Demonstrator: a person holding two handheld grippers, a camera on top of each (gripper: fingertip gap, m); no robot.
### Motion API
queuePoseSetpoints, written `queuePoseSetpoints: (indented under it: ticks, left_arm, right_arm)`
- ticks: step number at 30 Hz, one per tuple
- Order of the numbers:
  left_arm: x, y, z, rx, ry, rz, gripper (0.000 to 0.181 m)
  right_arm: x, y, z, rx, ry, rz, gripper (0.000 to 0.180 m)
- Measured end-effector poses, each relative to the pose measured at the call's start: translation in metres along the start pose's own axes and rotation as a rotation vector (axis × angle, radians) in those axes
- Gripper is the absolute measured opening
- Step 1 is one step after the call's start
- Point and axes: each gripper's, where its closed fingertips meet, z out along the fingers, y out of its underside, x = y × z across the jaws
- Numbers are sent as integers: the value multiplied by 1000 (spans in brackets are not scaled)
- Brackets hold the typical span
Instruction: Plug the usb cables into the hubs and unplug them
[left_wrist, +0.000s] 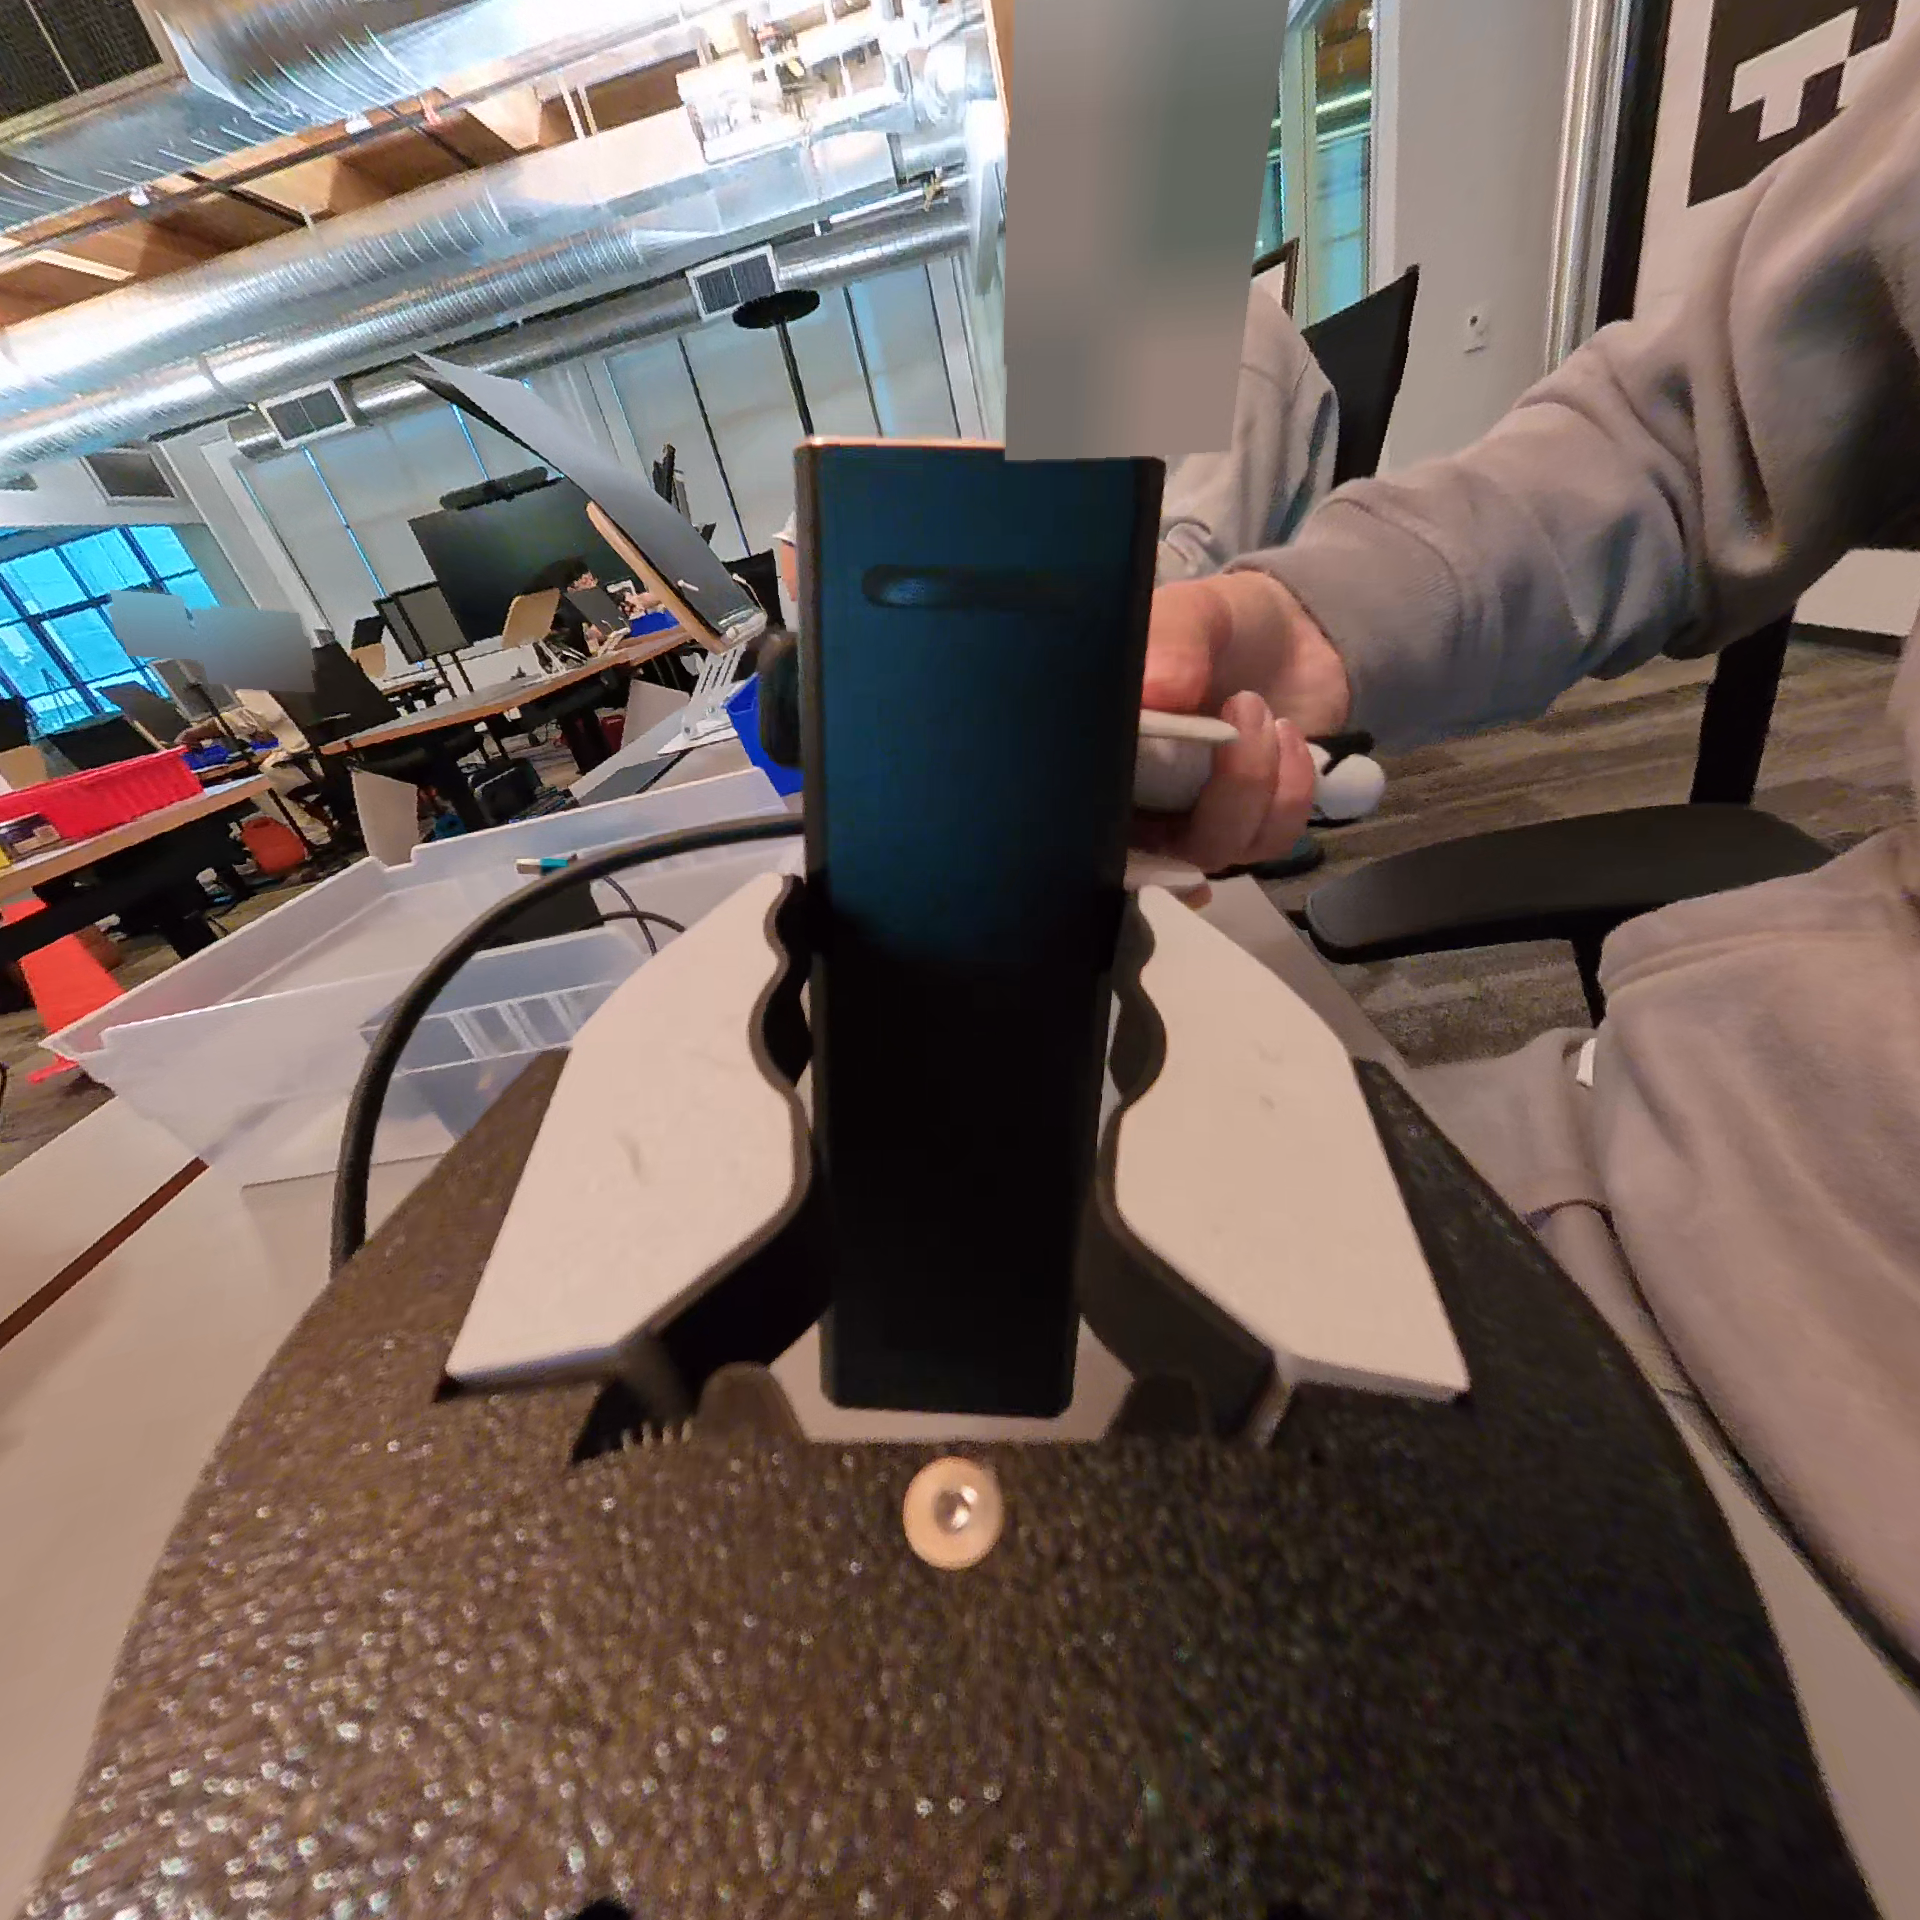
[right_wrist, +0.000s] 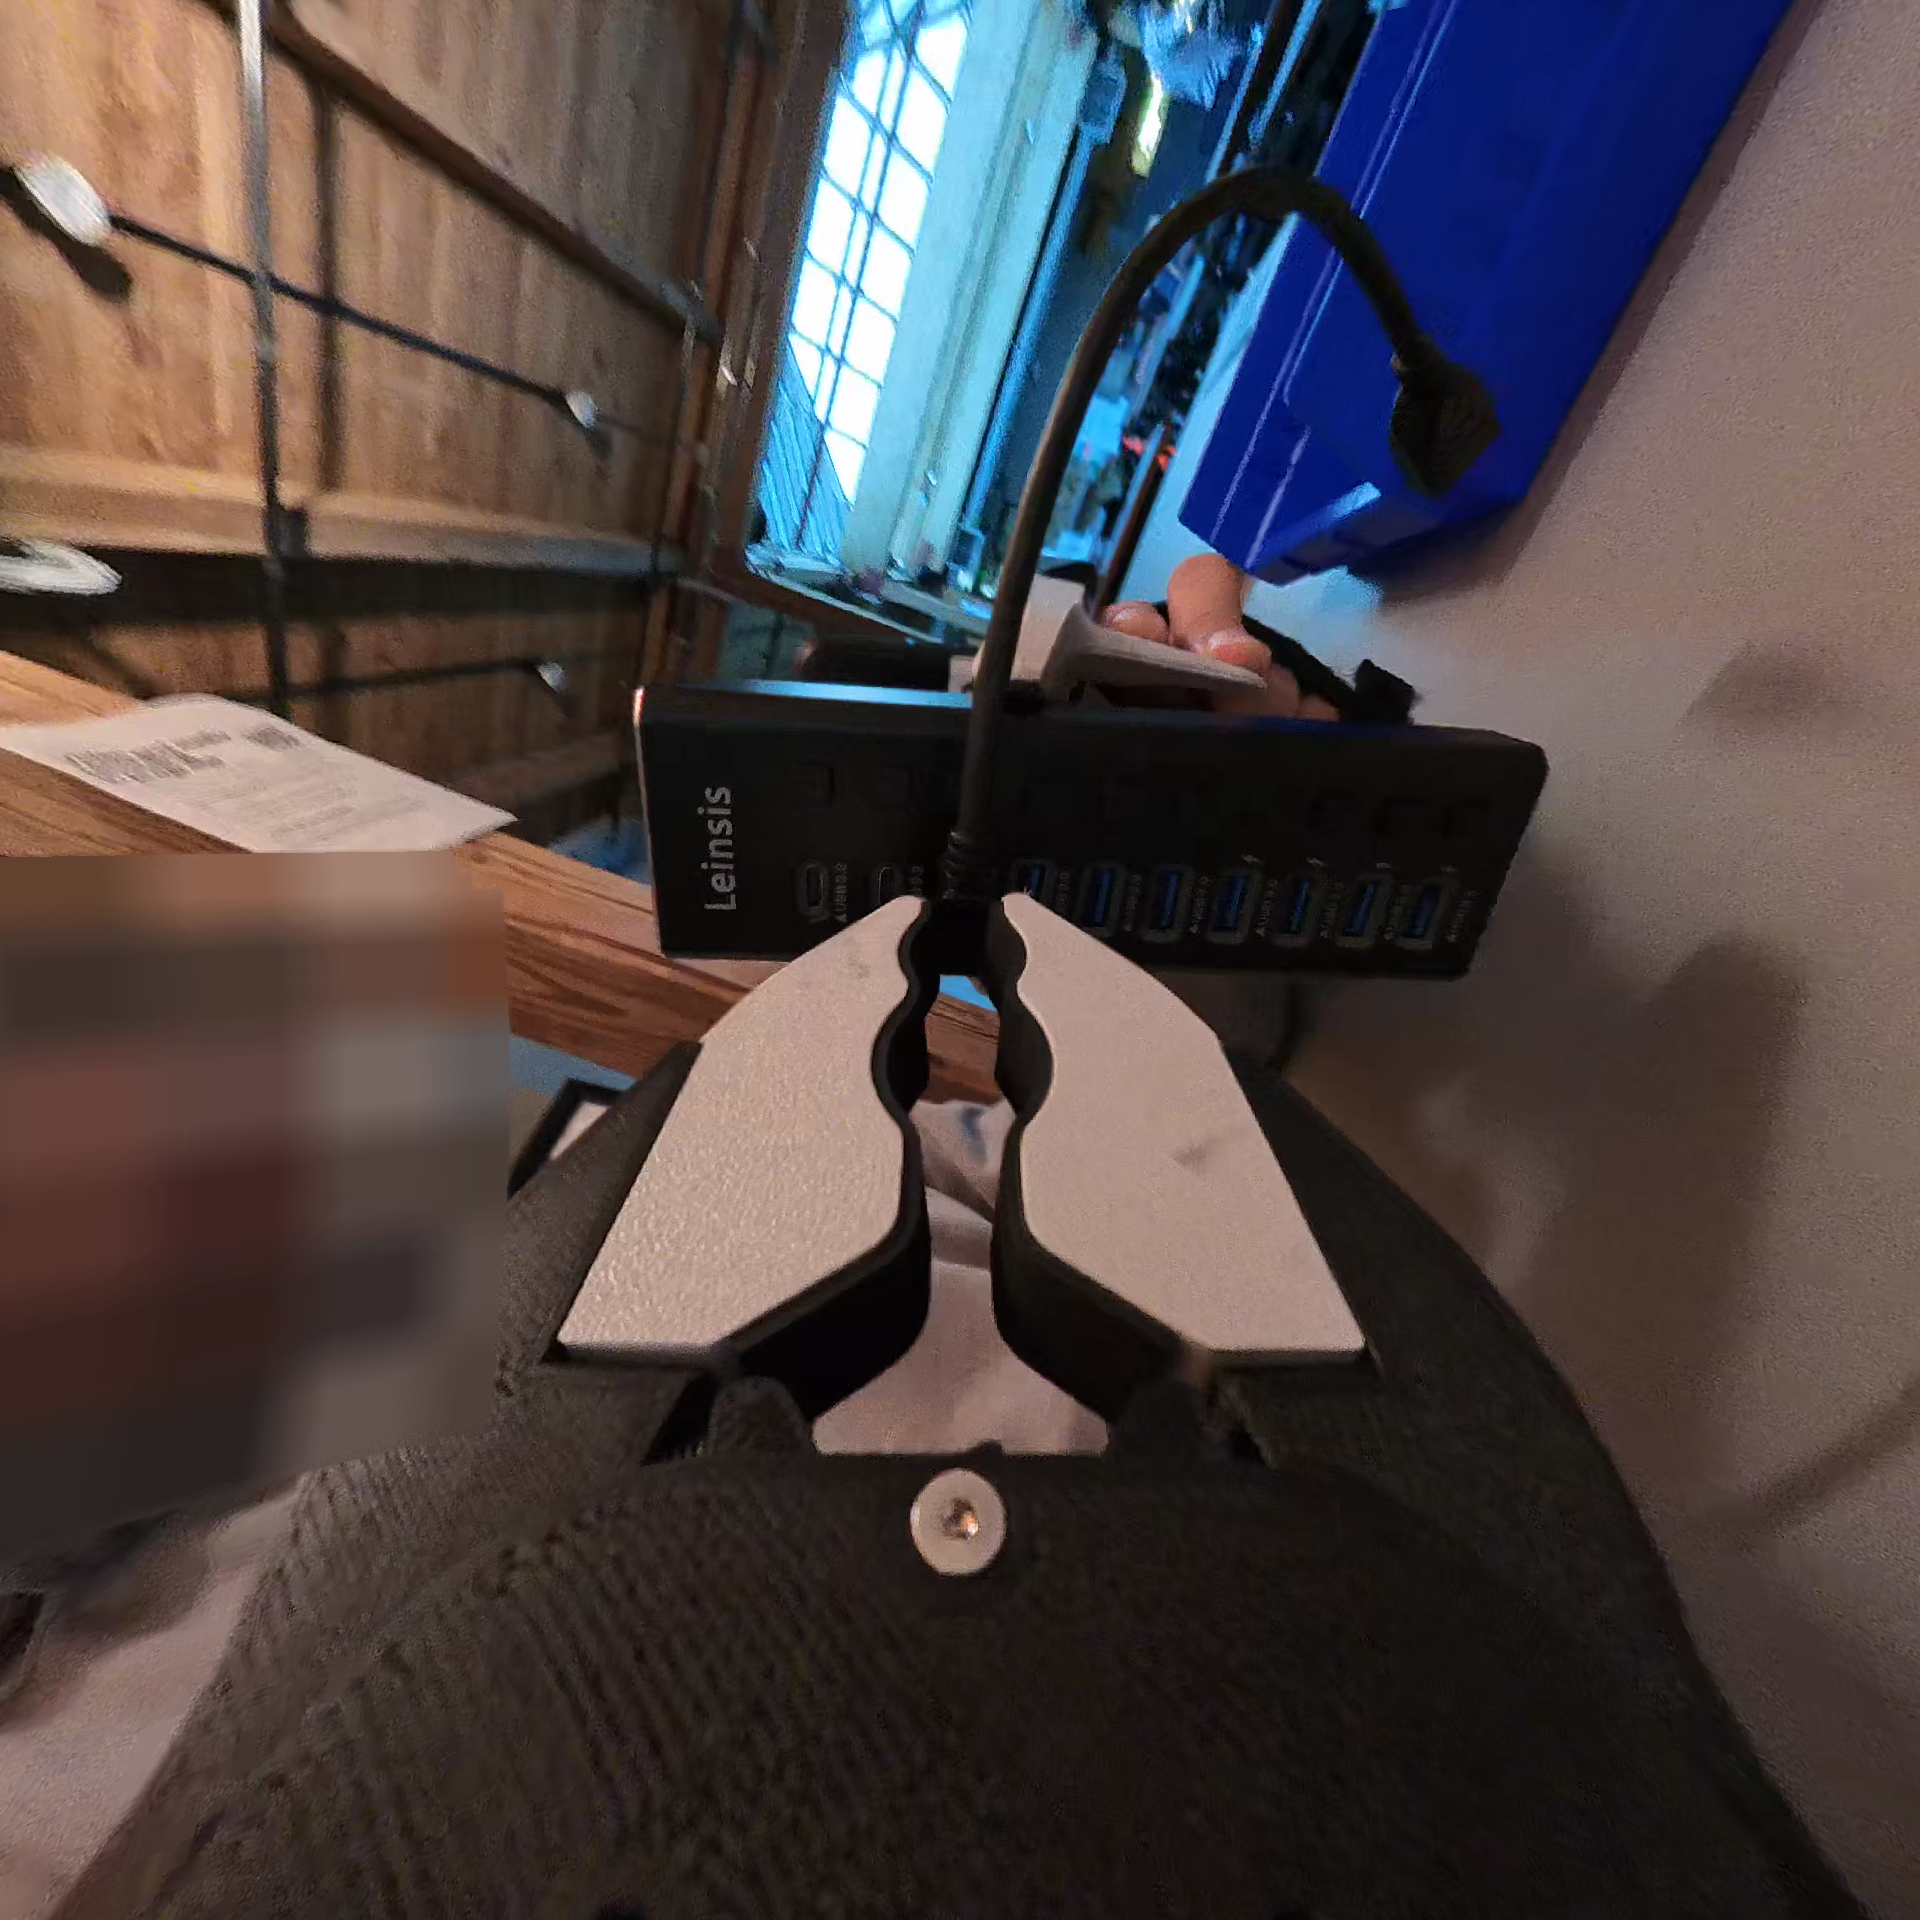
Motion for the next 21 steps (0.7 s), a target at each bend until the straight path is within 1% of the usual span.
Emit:
queuePoseSetpoints:
  ticks: [2,5,8,11,14,16,21]
  left_arm:
    - [1,2,-1,7,19,-22,57]
    - [1,11,-3,-57,18,-13,57]
    - [-2,9,-3,-68,-9,-35,57]
    - [-3,9,-3,-125,-32,-4,57]
    - [-4,-2,1,-103,-48,-51,62]
    - [-5,-3,1,-109,-49,-80,62]
    - [-6,-2,4,-127,-80,-42,62]
  right_arm:
    - [4,1,0,20,-15,27,9]
    - [8,1,3,27,50,-56,9]
    - [5,-3,4,42,63,-83,9]
    - [2,-3,6,47,87,-128,9]
    - [-2,-5,9,45,109,-179,9]
    - [-3,-4,10,28,126,-205,9]
    - [0,-7,9,10,199,-251,10]
